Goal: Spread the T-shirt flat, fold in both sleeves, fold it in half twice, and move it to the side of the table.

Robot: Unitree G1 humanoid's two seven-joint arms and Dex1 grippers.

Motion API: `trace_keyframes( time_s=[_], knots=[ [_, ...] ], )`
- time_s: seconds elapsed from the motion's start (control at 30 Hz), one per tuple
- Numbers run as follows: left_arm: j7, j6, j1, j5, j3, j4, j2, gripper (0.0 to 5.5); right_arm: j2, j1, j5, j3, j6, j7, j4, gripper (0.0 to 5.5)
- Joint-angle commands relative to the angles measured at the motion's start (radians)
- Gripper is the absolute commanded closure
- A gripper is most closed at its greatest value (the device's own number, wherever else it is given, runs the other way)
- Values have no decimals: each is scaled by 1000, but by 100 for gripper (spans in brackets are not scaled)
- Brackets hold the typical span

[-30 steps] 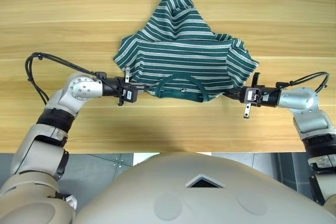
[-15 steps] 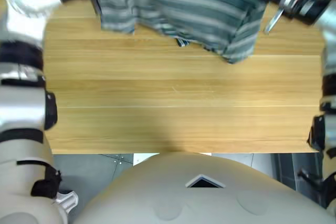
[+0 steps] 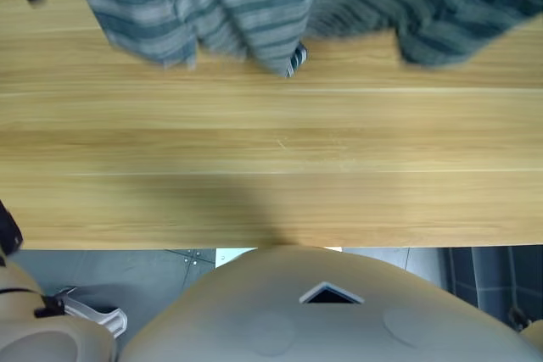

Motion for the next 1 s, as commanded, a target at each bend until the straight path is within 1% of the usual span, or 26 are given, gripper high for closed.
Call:
trace_keyframes(
  time_s=[0.03, 0.1, 0.2, 0.3, 0.33, 0.37, 0.43, 0.5, 0.53, 0.57, 0.6, 0.63, 0.7, 0.73, 0.77, 0.8, 0.83, 0.97, 1.0],
  knots=[
    [-206, 5, 393, -343, 299, -368, 34, 546, 61, 257, 371, -281, 84, 243, -266, 550],
    [-273, 45, 455, -451, 375, -433, 13, 546, 65, 290, 440, -326, 110, 268, -295, 550],
    [-355, 111, 512, -561, 456, -508, -20, 546, 67, 316, 477, -348, 131, 274, -330, 550],
    [-397, 174, 513, -617, 510, -539, -55, 546, 58, 304, 490, -339, 156, 273, -330, 550],
    [-389, 210, 499, -643, 521, -546, -59, 546, 53, 292, 497, -336, 170, 272, -323, 550],
    [-366, 237, 465, -635, 508, -538, -51, 546, 40, 263, 487, -319, 186, 260, -304, 550],
    [-280, 301, 315, -558, 419, -469, -19, 546, -4, 143, 409, -226, 215, 186, -231, 550],
    [-188, 370, -51, -327, 216, -222, -46, 546, -54, -113, 313, -76, 274, 46, -72, 550],
    [-135, 383, -242, -194, 133, -86, -87, 546, -65, -239, 259, -17, 293, -20, 12, 550],
    [-80, 392, -399, -89, 74, 32, -130, 546, -69, -338, 201, 27, 301, -72, 83, 550],
    [14, 380, -571, 54, 25, 178, -178, 546, -63, -459, 82, 80, 288, -158, 182, 550],
    [144, 361, -723, 204, -14, 313, -219, 546, -49, -569, -49, 131, 264, -254, 276, 550],
    [368, 322, -915, 434, -65, 489, -259, 546, -24, -723, -279, 204, 195, -432, 414, 550],
    [480, 297, -969, 513, -68, 535, -263, 546, -16, -763, -365, 220, 156, -510, 452, 550],
    [560, 271, -997, 556, -57, 561, -265, 546, -8, -775, -399, 222, 136, -543, 460, 550],
    [601, 240, -994, 578, -42, 569, -261, 546, -3, -768, -401, 215, 126, -549, 447, 550],
    [598, 215, -973, 579, -33, 569, -256, 546, -2, -756, -393, 209, 120, -539, 435, 550],
    [411, 44, -753, 475, -34, 520, -209, 546, -16, -673, -371, 195, 73, -471, 429, 550],
    [335, 59, -663, 413, -40, 481, -189, 546, -25, -625, -349, 186, 61, -429, 415, 550]
  ],
)
